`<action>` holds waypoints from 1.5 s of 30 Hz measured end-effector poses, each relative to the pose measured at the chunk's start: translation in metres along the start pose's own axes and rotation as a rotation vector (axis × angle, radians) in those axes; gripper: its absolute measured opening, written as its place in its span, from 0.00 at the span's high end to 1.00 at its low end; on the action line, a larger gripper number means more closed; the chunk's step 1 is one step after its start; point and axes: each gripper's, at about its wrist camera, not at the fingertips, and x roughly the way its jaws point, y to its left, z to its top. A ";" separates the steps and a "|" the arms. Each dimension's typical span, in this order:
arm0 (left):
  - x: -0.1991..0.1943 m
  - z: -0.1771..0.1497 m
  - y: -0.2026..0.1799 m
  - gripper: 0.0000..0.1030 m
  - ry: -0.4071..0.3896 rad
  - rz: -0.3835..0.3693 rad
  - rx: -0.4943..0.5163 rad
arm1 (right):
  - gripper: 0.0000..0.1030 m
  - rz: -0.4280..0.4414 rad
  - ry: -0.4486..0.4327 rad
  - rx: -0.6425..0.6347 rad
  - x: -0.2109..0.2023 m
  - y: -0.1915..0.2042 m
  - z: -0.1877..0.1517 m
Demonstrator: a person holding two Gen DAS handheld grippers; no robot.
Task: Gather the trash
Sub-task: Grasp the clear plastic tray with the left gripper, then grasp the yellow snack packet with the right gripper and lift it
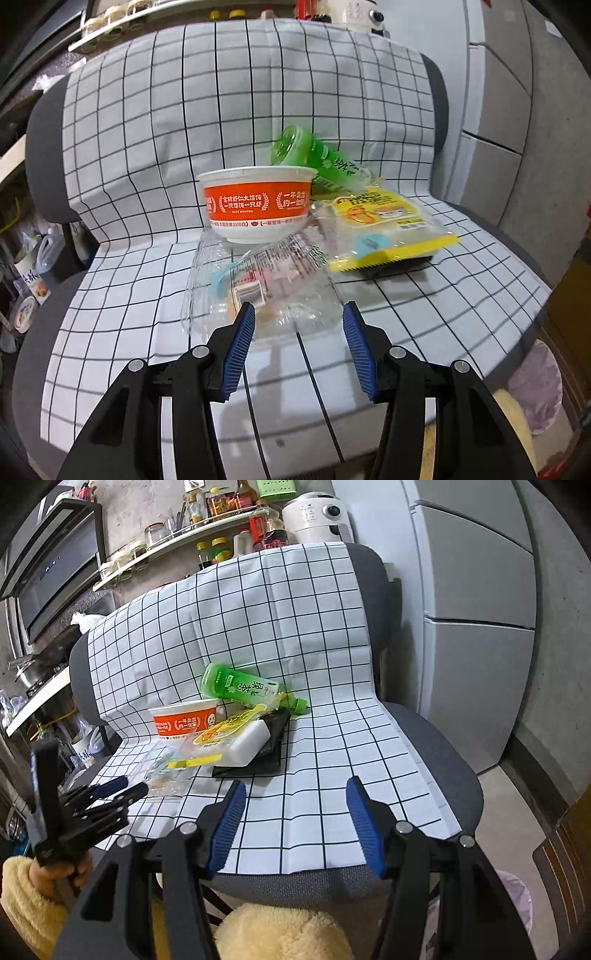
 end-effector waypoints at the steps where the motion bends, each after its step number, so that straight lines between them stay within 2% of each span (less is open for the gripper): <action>1: 0.006 0.002 0.000 0.51 0.006 -0.009 0.007 | 0.45 -0.002 0.005 0.000 0.002 0.000 0.000; 6: 0.030 0.008 -0.010 0.51 0.025 0.029 0.099 | 0.45 -0.011 0.027 0.002 0.010 0.001 -0.002; 11: 0.046 0.010 -0.011 0.68 0.049 0.084 0.166 | 0.45 -0.019 0.034 -0.004 0.012 0.003 -0.002; 13: 0.045 0.010 -0.006 0.72 0.044 0.090 0.156 | 0.45 -0.017 0.037 -0.011 0.013 0.005 -0.002; 15: 0.040 0.010 0.001 0.81 0.038 0.087 0.131 | 0.45 -0.012 0.038 -0.017 0.015 0.008 0.000; 17: 0.032 0.012 0.008 0.93 0.021 0.079 0.097 | 0.45 0.004 0.039 -0.024 0.018 0.014 0.003; 20: 0.008 0.019 0.025 0.99 -0.024 0.034 0.006 | 0.45 0.027 0.036 -0.048 0.024 0.027 0.010; 24: -0.028 0.025 0.038 0.99 -0.069 -0.027 -0.117 | 0.45 0.057 0.034 -0.068 0.039 0.046 0.018; 27: -0.051 0.024 0.036 0.99 -0.099 -0.070 -0.153 | 0.45 0.070 0.027 -0.076 0.052 0.060 0.025; 29: -0.056 0.022 0.033 0.99 -0.097 -0.097 -0.159 | 0.52 0.085 0.028 -0.083 0.065 0.071 0.032; 33: -0.055 0.015 0.029 0.99 -0.073 -0.126 -0.171 | 0.60 0.092 0.049 -0.088 0.091 0.085 0.041; 38: -0.044 0.011 0.032 0.99 -0.041 -0.135 -0.171 | 0.61 0.102 0.101 0.008 0.121 0.081 0.046; 45: -0.037 0.007 0.036 0.99 -0.025 -0.148 -0.172 | 0.62 0.142 0.164 0.109 0.139 0.071 0.038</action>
